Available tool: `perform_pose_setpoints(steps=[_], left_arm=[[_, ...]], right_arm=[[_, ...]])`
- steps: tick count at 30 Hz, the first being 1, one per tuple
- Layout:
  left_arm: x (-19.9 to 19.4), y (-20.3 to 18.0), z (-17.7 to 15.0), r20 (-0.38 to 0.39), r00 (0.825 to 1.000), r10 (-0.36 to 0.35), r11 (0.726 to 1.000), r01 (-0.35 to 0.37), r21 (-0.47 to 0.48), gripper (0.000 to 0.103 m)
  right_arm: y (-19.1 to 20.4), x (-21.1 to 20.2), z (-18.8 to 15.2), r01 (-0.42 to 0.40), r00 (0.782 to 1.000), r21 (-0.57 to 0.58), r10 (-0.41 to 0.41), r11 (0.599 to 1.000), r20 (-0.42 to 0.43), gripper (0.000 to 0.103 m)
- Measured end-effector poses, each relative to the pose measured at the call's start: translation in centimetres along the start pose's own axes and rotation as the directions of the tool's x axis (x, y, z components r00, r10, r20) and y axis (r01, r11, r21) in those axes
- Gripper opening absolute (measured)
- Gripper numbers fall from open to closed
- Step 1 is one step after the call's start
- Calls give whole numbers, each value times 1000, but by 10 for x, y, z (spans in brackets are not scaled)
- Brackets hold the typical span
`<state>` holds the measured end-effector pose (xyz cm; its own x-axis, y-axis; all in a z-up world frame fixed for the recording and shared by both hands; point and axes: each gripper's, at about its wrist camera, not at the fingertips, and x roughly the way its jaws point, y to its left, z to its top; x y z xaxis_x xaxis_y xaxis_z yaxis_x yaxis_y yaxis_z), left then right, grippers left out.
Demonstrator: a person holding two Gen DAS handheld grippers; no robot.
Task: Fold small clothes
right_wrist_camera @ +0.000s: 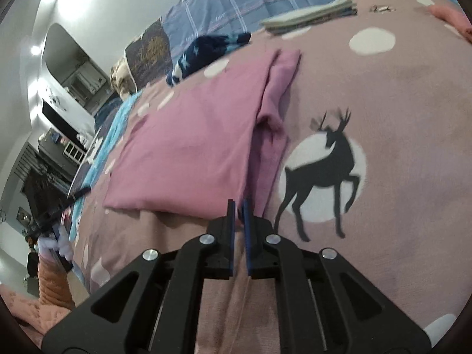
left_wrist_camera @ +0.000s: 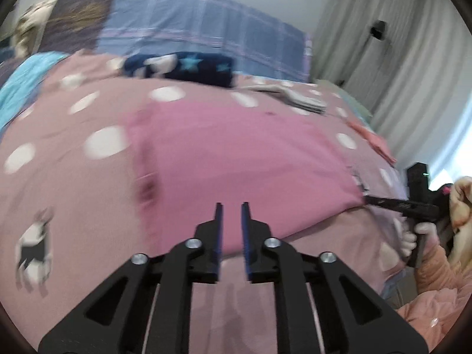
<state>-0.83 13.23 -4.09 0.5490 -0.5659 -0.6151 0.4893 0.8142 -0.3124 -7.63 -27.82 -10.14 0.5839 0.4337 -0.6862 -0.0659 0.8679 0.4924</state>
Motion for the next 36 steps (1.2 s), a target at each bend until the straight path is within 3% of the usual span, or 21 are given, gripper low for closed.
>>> perform_pose_setpoints(steps=[3,6,8,11,13,18,22,26,30,34,36], left_arm=[[33,-42,11,-59,994,-88,992,93,81,18],[75,-96,21,-149,977,-154,967,180,180,30],[99,-131,23,-194,966,-171,943,218,253,39],[132,-181,27,-241,954,-178,900,257,352,40],[152,-206,31,-272,945,-180,884,277,377,40],[192,-240,29,-305,949,-76,882,207,423,40],[205,-243,25,-325,945,-38,897,176,406,40],[200,-249,32,-316,945,-81,907,201,370,40],[206,-267,34,-339,932,-126,884,261,389,40],[229,-268,34,-330,944,24,898,125,423,40],[240,-261,36,-332,941,60,915,80,395,40]], right_arm=[[-8,-7,0,-21,1000,23,21,1000,16,11],[-21,-22,6,-11,998,40,9,999,64,19],[-31,-34,15,16,995,44,-20,999,101,22],[-38,-42,32,97,986,28,-100,995,136,30],[-48,-40,54,109,985,25,-111,994,134,31],[-70,-13,118,43,996,46,-47,998,77,31],[-83,25,157,-2,1000,68,2,998,-8,32],[-95,61,183,-42,996,127,51,991,-72,32],[-100,85,196,-135,983,175,154,975,-99,34],[-99,92,201,-169,980,194,186,966,-74,34],[-94,88,202,-146,987,166,155,975,-43,5]])
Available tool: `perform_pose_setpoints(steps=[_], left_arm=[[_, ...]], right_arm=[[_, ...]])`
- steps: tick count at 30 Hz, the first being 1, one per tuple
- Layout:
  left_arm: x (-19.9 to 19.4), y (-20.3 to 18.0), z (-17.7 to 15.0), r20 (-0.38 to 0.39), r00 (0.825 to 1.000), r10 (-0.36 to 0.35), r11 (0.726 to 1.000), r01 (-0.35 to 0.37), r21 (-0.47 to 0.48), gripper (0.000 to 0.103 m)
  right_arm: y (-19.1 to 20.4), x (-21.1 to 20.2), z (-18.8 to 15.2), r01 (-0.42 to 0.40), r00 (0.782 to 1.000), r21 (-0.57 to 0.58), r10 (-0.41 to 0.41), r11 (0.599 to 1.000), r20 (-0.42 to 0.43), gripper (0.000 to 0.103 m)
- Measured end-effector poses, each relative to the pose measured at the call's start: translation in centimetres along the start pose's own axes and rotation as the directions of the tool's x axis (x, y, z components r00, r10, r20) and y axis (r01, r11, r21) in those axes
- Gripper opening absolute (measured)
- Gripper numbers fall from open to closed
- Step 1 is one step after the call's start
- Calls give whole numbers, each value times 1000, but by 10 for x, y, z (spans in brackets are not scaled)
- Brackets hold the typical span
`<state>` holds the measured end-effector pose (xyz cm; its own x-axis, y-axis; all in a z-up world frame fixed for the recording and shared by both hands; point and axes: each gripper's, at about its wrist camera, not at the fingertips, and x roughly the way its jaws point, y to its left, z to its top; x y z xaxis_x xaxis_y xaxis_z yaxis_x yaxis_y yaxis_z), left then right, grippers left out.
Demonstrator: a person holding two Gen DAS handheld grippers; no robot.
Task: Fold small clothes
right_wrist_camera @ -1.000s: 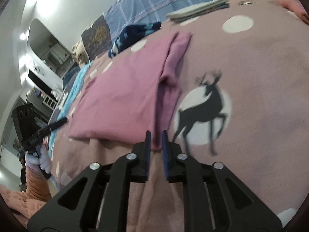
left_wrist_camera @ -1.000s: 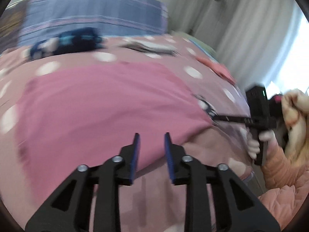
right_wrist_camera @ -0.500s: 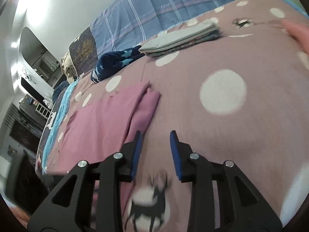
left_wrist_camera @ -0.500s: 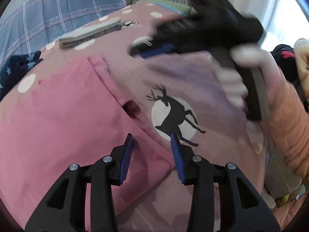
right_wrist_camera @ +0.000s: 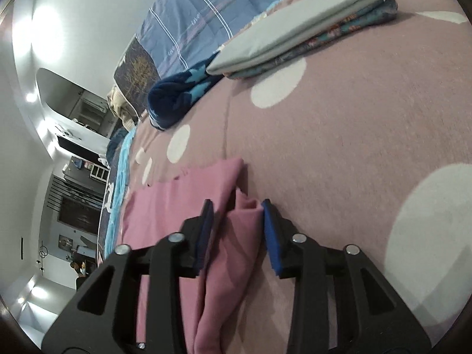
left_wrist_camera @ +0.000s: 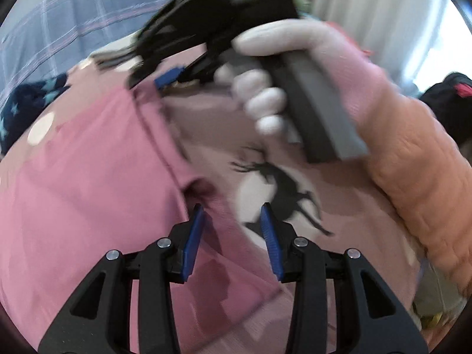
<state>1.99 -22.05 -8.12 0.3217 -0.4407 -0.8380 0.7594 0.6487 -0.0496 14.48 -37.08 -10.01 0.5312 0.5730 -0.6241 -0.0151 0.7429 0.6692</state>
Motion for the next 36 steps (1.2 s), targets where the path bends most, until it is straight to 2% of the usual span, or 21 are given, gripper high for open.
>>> perform_pose_setpoints(steps=[4,6,8,9,12,16,17,18,20,22,23,25,26,27,28,29,30,32,33,35,36], left_arm=[[1,14,6,42,999,-33,997,36,-70,40],[1,18,9,84,992,-95,992,101,-77,40],[9,20,10,73,990,-117,988,123,-87,40],[14,22,11,61,991,-121,988,127,-93,40],[16,22,11,67,989,-132,986,138,-98,42],[11,22,8,85,985,-151,983,158,-91,42],[8,23,5,91,983,-159,982,167,-86,42],[8,22,6,93,982,-165,982,173,-81,42],[7,21,2,93,982,-166,981,173,-82,39],[10,26,2,88,985,-146,984,154,-94,34],[10,27,1,86,990,-110,987,119,-109,34],[11,30,4,84,995,-56,988,68,-140,34],[11,29,6,85,996,-34,987,47,-151,34],[11,29,7,87,996,-19,987,32,-158,34],[12,29,10,90,996,2,986,14,-169,29],[12,29,11,93,996,14,984,3,-176,10],[13,32,12,98,995,11,983,8,-185,5],[11,34,11,124,989,-84,979,105,-175,4],[11,31,10,130,986,-103,981,122,-150,4],[17,18,6,88,988,-123,987,131,-92,6],[19,15,4,84,990,-115,989,122,-81,6]], right_arm=[[28,-36,-7,3,986,-120,17,993,164,3],[37,-47,-6,97,969,-153,-59,983,239,0],[30,-49,-4,227,936,-140,-176,964,303,0],[21,-47,-2,223,938,-123,-179,967,296,0],[-13,-31,-1,117,978,-62,-104,991,180,0],[-14,-22,-3,31,994,-74,-23,997,106,4],[-11,-21,-5,6,996,-88,2,996,94,10],[-6,-18,-6,-15,997,-101,23,995,75,22],[-1,-16,-11,-20,999,-129,25,991,35,35],[10,-5,-16,29,1000,-182,-28,983,4,40],[14,-1,-17,61,998,-198,-62,978,3,40],[16,1,-16,69,998,-185,-66,980,18,37],[14,3,-13,74,997,-162,-70,984,32,13],[13,4,-10,74,997,-131,-69,989,44,5],[13,4,-9,66,996,-118,-59,991,62,5],[13,1,-8,69,995,-117,-59,991,83,5],[17,-3,-10,77,992,-129,-63,989,106,4],[22,-8,-11,92,987,-158,-70,983,142,4],[21,-5,-8,126,983,-172,-100,977,155,2],[11,6,-3,198,972,-163,-172,966,161,2],[3,12,-1,185,976,-138,-165,973,140,2]])
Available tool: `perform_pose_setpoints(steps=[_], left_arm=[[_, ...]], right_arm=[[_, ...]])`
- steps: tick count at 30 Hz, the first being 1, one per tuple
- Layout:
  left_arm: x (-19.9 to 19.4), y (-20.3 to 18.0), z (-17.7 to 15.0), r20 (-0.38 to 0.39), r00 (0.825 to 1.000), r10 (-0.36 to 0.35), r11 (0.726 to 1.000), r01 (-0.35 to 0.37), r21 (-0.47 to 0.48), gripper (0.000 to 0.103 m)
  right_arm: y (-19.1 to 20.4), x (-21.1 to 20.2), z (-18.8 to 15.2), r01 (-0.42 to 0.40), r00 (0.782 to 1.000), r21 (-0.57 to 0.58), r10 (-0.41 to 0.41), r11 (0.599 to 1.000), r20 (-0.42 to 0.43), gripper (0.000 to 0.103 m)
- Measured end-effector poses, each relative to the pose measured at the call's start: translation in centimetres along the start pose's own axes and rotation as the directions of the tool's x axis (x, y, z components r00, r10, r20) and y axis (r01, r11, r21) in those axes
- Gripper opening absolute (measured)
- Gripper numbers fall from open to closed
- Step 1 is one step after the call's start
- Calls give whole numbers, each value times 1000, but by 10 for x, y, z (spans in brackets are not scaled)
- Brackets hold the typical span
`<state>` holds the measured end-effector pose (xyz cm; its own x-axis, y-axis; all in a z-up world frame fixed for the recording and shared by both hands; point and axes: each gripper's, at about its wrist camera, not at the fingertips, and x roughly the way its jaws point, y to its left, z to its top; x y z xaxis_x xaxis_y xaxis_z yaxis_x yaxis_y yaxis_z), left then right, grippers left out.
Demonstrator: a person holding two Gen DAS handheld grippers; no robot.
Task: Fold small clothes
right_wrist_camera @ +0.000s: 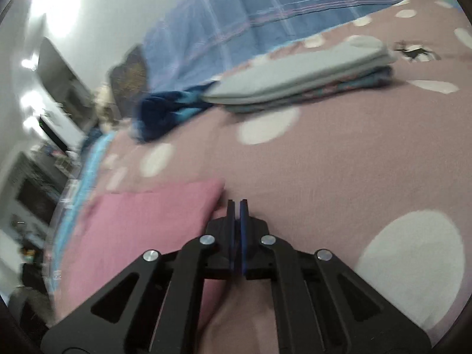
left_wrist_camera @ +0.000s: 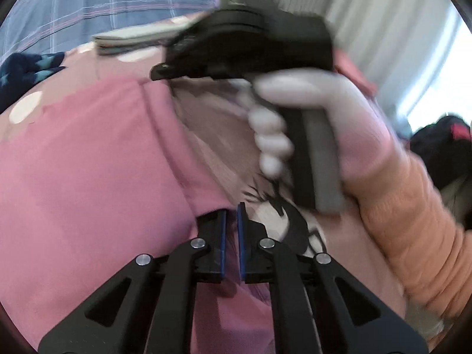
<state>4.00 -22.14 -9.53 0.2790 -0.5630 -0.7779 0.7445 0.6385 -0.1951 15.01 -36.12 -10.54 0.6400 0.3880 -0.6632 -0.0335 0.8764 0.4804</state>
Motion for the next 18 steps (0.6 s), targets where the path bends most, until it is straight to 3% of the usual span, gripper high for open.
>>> perform_pose_setpoints(steps=[3,5,9,11,14,18], left_arm=[[-3,-2,-1,1,1000,-12,1000,12,2,6],[-6,-5,-3,-1,1000,-17,1000,17,19,16],[-27,-9,-10,-23,996,-88,995,89,39,24],[-44,-16,-20,-17,996,-89,994,90,67,30],[-56,-16,-33,-17,999,-31,995,32,99,34],[-49,-5,-52,-39,998,-54,996,57,66,34]], right_arm=[[-4,-1,0,-17,1000,26,17,1000,17,0],[-9,-4,-2,1,999,34,-2,999,33,0],[-20,-10,-4,-62,997,86,57,994,53,0],[-22,-13,-4,-62,997,93,57,994,60,0],[-10,-28,-8,-13,999,47,10,999,52,4],[41,-58,-28,-152,988,-110,155,982,19,6]])
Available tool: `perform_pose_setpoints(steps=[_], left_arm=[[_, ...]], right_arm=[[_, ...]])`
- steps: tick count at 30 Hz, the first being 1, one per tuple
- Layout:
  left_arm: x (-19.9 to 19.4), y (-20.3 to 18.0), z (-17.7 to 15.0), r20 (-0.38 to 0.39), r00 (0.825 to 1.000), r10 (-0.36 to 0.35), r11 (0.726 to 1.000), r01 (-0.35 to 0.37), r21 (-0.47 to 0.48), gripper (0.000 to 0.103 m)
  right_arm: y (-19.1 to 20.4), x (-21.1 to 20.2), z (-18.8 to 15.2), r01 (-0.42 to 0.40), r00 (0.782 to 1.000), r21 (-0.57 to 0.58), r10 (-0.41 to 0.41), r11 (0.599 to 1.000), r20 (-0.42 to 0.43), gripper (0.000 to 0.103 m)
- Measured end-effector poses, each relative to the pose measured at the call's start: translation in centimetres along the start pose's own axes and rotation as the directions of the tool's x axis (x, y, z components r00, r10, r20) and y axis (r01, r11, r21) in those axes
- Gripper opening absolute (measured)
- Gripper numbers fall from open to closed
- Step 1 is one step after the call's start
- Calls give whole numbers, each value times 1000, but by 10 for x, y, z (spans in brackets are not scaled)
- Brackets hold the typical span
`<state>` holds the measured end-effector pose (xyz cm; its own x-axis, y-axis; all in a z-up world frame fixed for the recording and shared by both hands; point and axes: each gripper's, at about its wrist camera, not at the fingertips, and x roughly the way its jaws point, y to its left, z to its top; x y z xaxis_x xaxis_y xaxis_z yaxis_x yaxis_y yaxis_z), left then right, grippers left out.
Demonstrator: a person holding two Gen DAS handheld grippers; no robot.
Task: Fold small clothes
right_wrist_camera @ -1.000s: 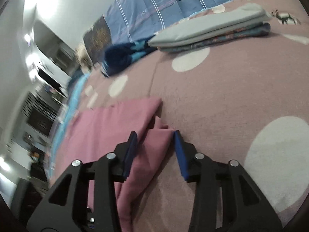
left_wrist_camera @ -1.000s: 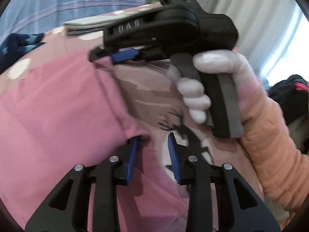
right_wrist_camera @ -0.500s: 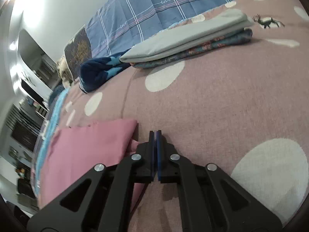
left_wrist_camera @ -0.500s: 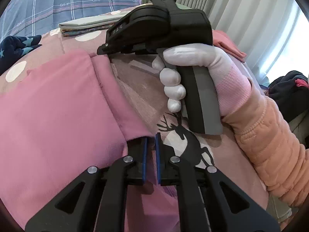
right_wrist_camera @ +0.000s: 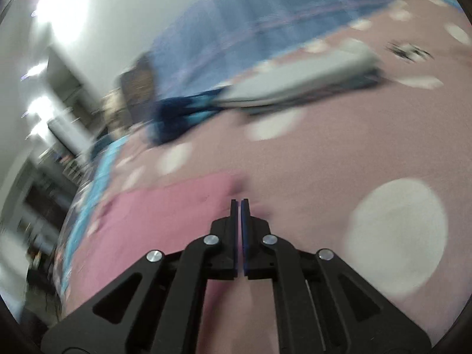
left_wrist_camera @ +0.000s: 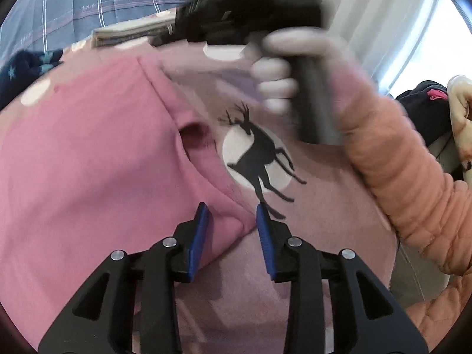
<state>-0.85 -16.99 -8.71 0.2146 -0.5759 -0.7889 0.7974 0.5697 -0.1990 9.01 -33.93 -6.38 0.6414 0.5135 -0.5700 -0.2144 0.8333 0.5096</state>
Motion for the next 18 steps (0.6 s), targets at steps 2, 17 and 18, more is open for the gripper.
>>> perform_pose_setpoints(steps=[2,17,18], left_arm=[[1,-11,-2,5,1000,1,998,-2,60,34],[-73,2,-49,122,991,-58,998,59,-5,43],[-79,11,-51,137,990,-36,999,40,-26,43]], right_arm=[[23,-1,-19,-10,998,-86,5,996,-57,17],[66,-36,-105,94,988,-193,-115,977,-103,27],[69,-23,-118,154,969,-236,-194,960,-154,28]])
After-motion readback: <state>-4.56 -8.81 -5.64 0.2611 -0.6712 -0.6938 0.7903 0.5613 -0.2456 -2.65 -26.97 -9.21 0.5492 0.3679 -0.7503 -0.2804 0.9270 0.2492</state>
